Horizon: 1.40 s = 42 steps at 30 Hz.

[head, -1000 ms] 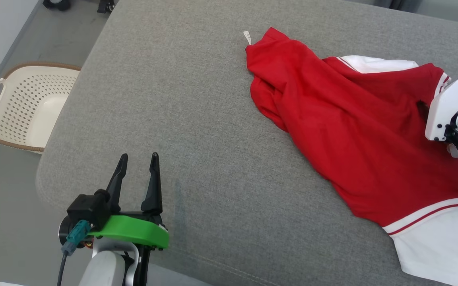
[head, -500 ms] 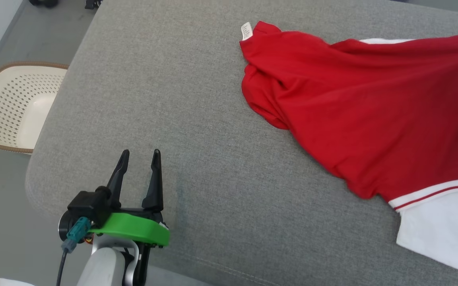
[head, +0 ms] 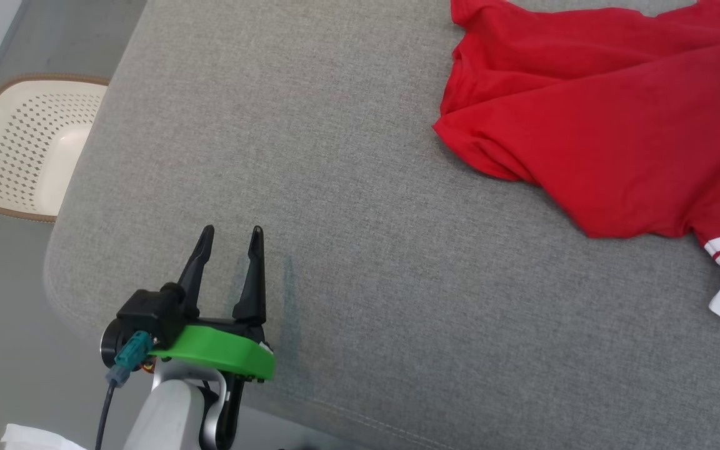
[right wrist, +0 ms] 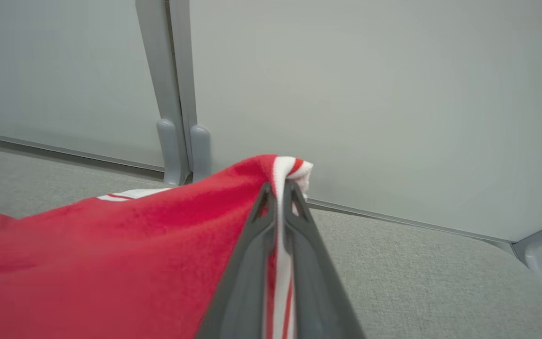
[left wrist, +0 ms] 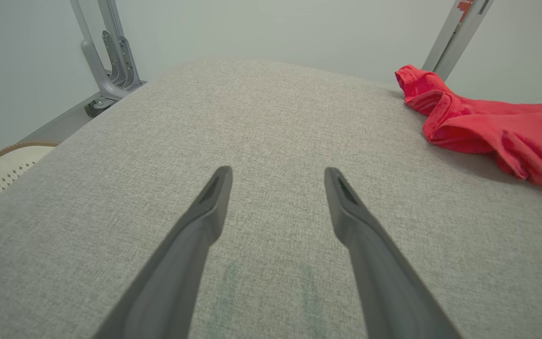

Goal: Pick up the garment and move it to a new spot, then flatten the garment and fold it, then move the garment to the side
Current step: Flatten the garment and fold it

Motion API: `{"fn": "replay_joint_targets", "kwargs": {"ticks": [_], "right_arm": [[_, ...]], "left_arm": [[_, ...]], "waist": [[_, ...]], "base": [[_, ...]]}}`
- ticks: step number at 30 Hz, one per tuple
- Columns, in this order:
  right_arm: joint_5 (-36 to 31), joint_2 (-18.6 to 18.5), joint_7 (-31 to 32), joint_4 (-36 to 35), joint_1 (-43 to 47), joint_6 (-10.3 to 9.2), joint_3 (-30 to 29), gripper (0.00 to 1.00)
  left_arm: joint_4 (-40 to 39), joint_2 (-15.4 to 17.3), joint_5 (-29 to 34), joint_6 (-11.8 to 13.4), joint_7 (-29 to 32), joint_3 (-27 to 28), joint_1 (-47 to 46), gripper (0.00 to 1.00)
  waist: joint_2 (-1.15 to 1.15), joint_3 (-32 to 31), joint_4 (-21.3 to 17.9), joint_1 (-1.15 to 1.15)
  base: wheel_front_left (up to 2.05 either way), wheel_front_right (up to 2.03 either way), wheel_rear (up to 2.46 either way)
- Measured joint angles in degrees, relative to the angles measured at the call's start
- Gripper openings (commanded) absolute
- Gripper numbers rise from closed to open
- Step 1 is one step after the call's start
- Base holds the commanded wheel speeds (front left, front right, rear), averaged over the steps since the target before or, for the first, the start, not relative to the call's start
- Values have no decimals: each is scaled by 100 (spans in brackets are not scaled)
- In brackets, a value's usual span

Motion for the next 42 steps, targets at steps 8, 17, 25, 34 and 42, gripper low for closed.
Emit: {"fn": "replay_joint_targets", "kwargs": {"ticks": [8, 17, 25, 34, 42], "right_arm": [[-263, 810, -341, 29, 487, 0, -294, 100], [-12, 1720, -461, -1347, 1538, -1, -182, 100], [448, 2105, -466, -3315, 3418, -1, -216, 100], [790, 2472, -466, -4834, 5106, -3, -855, 100], [623, 2714, -466, -5239, 5455, -3, -1124, 100]], "left_arm": [[163, 0, 112, -24, 0, 59, 19, 100], [301, 85, 154, -46, 0, 215, 270, 100], [313, 181, 133, -27, 1, 353, 595, 100], [311, 168, 91, -31, 0, 309, 660, 100], [543, 134, -76, -75, 318, 143, 593, 100]], "waist": [[0, -333, -168, 0], [0, -961, -756, 0], [0, -1520, -1392, 0], [0, -1870, -2074, 0], [0, -1915, -2442, 0]], "base": [[0, 0, 0], [0, 0, 0], [0, 0, 0], [0, 0, 0], [0, 0, 0]]}}
